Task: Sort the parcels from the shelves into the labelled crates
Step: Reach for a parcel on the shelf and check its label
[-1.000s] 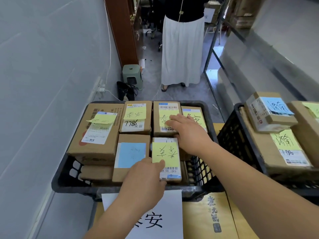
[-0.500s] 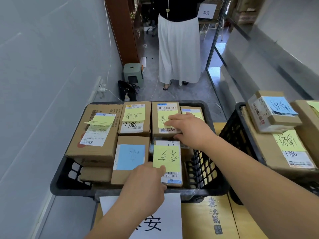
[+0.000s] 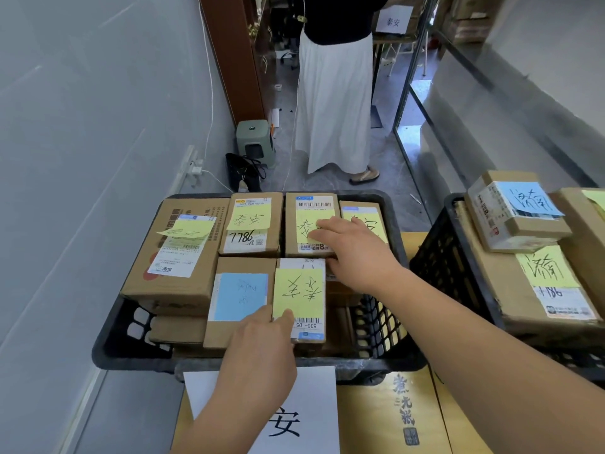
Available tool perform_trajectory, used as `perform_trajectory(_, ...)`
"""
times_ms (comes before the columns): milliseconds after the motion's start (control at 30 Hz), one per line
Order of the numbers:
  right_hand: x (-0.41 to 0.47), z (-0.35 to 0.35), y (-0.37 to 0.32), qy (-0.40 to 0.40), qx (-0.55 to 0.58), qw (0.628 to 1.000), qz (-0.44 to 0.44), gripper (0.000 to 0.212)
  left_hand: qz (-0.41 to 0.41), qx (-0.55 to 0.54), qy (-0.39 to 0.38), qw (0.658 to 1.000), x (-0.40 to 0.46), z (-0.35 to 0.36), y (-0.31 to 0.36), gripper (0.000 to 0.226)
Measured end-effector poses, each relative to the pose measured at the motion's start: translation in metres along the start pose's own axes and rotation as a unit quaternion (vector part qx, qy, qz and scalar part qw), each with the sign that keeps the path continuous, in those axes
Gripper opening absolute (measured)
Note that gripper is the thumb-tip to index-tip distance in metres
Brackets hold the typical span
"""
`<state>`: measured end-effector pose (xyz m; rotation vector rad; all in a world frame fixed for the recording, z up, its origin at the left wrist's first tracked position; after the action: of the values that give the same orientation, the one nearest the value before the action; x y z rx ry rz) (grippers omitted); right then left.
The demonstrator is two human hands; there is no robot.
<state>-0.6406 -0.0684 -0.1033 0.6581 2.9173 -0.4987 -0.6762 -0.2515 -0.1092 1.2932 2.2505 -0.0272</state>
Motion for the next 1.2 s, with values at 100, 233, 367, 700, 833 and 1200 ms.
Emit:
perform_trajectory(100, -0.001, 0.0, -0.002, -0.001, -0.006, 1.0, 0.005, 0.064, 0.009, -0.007, 0.009, 1.0, -0.003, -0.004, 0.0, 0.047)
perform_trajectory(233, -0.004, 0.003, -0.001, -0.011, -0.005, 1.0, 0.013, 0.07, 0.018, -0.023, 0.028, 0.999, -0.009, -0.011, 0.0, 0.048)
perform_trajectory(367, -0.007, 0.004, -0.002, -0.016, -0.005, 1.0, 0.025, 0.071, 0.026, -0.028, 0.026, 0.999, -0.011, -0.009, 0.001, 0.052)
perform_trajectory(700, -0.023, -0.009, -0.006, -0.022, -0.007, 0.998, 0.06, 0.072, 0.037, 0.007, 0.056, 0.998, -0.017, -0.025, 0.001, 0.046)
perform_trajectory(833, -0.041, -0.022, -0.01, -0.013, -0.003, 0.996, 0.083, 0.072, 0.042, 0.053, 0.058, 0.996, -0.018, -0.028, -0.002, 0.062)
perform_trajectory(1200, -0.166, -0.019, -0.02, 0.032, 0.033, 0.981, 0.187, 0.067, 0.134, 0.105, 0.067, 0.983, -0.034, -0.037, 0.045, 0.074)
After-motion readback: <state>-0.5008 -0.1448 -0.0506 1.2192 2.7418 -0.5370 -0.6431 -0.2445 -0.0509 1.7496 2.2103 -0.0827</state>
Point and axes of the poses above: each hand's wrist, its own x-axis towards the middle knuckle, its own z-axis out of the palm, y = z × x, the point moved 10 cm from there along x, towards the middle knuckle, and after that the axes turned 14 degrees about -y, right-handed, at the moved point
